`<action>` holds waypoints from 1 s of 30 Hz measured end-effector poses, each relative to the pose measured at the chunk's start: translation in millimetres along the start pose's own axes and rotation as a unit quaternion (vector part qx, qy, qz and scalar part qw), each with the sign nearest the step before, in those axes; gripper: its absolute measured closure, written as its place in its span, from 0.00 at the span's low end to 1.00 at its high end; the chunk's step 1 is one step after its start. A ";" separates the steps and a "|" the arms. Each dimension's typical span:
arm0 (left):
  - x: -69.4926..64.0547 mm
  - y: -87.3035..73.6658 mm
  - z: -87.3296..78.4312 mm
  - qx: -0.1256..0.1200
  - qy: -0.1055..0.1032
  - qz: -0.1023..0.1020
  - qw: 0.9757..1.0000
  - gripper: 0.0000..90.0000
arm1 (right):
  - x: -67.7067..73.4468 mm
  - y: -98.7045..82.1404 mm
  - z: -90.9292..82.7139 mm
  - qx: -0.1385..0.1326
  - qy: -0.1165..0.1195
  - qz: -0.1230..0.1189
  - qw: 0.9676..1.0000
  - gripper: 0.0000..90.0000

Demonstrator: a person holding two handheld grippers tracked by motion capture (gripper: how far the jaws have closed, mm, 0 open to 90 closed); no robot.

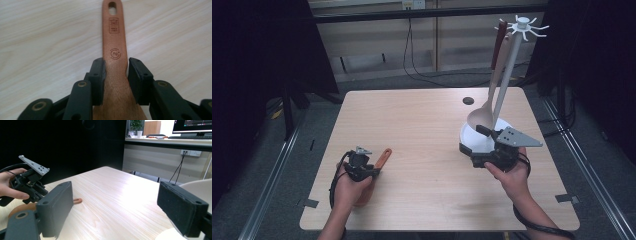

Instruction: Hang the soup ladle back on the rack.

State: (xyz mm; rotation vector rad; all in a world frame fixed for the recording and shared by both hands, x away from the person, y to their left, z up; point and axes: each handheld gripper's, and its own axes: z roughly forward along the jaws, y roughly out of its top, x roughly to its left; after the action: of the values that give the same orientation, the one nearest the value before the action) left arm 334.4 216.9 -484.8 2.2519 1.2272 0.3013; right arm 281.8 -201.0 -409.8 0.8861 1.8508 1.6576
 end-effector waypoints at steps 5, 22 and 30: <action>-10.8 1.0 0.3 0.007 -0.015 0.010 1.000 0.75 | -0.2 -2.7 -0.7 0.009 -0.002 0.007 1.000 0.13; -31.0 1.3 0.1 0.019 -0.045 0.034 0.998 0.74 | -2.2 -8.0 -3.4 0.022 -0.002 0.010 1.000 0.10; -41.5 9.6 5.8 0.033 -0.033 0.052 0.998 0.55 | -1.7 -8.7 -10.1 0.024 -0.009 0.011 1.000 0.10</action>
State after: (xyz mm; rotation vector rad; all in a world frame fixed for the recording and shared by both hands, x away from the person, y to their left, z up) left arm 320.6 176.4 -481.4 2.3662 1.1037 0.2258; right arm 274.3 -209.4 -417.2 0.9424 1.8820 1.6183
